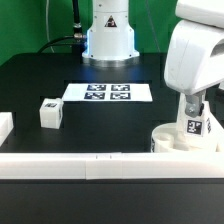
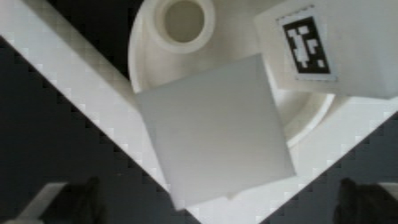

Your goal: Assemble stool

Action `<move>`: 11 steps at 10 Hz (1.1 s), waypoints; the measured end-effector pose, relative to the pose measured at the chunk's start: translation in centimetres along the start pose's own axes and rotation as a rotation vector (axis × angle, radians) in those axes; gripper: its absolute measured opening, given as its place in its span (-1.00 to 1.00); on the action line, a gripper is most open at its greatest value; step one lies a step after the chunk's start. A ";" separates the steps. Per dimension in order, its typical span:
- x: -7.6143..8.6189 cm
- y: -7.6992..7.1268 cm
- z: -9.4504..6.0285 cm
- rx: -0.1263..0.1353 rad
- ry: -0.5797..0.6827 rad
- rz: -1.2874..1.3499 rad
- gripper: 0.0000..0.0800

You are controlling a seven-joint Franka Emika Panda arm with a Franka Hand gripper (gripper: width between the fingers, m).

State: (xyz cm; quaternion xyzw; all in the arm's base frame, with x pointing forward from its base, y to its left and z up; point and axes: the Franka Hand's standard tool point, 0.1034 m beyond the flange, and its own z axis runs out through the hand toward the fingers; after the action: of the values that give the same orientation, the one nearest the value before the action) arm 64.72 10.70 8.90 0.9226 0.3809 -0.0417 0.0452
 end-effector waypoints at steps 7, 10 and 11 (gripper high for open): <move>-0.6 0.6 0.4 0.002 0.000 0.033 -0.17; -0.7 0.7 0.4 0.001 0.000 0.046 -0.17; -0.7 0.7 0.4 0.001 0.000 0.069 -0.17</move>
Offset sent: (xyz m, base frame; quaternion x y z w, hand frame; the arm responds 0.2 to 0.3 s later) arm -0.0027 0.0010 -0.0045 -0.0003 0.0071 -0.0014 1.0000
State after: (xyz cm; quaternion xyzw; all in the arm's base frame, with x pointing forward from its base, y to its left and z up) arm 64.73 9.69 8.60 0.9353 0.3486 -0.0402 0.0460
